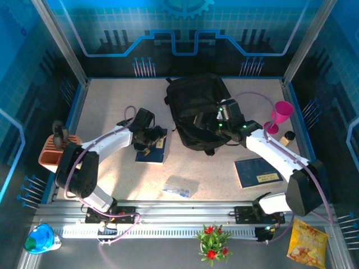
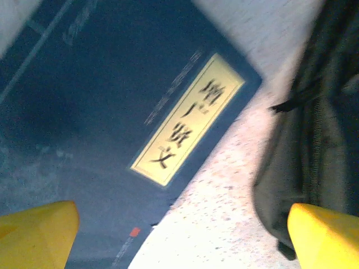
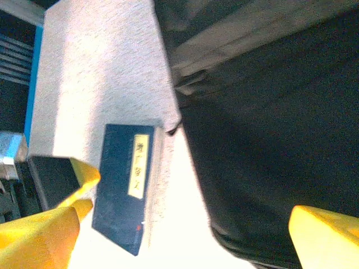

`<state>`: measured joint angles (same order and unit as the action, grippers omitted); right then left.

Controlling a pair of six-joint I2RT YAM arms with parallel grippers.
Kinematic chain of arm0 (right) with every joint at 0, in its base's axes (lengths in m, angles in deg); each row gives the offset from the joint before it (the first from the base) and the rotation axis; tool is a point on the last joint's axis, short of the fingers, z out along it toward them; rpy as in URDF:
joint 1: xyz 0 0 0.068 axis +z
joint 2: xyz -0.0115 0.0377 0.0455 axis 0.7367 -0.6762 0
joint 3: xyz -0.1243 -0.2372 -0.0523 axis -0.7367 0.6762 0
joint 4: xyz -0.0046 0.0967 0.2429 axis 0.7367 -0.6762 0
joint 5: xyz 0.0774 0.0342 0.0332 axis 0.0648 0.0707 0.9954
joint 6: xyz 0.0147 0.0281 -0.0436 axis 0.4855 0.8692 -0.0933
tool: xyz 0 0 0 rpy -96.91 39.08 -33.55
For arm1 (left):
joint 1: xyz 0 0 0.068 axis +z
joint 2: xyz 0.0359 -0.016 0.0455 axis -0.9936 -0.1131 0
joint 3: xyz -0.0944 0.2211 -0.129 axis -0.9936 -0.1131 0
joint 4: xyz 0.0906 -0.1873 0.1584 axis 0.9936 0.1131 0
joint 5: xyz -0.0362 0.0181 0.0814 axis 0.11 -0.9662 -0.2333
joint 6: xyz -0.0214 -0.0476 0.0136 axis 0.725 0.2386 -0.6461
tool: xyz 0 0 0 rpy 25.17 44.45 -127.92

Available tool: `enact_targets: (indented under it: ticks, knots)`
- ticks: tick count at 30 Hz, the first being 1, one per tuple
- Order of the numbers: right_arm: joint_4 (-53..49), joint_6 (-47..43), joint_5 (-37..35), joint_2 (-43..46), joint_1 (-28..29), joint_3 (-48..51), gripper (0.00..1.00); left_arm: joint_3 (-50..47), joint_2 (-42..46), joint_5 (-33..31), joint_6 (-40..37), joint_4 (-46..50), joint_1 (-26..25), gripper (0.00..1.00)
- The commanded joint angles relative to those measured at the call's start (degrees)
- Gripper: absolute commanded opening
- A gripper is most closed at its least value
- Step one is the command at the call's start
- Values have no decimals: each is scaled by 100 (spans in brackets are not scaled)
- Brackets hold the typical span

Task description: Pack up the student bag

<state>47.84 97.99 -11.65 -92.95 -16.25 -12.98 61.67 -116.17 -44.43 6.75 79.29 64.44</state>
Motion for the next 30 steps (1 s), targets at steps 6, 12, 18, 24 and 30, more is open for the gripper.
enact_targets:
  ticks: [6,12,18,24,30]
  knots:
    - [-230,-331,-195,-1082,1089,-851,89,-117,447,-18,-1721,59,727,99]
    - [-461,-368,267,-2280,1477,-1647,70,-372,456,-104,-2118,122,974,99]
    - [-931,-554,216,-3249,1712,-2423,57,-772,314,-152,-2316,-76,1037,94]
    - [-974,-655,144,-3729,1784,-2630,50,-1143,247,118,-2371,-208,1037,87]
    - [-946,-757,151,-3958,1782,-2699,45,-1270,69,458,-2493,-236,1037,85]
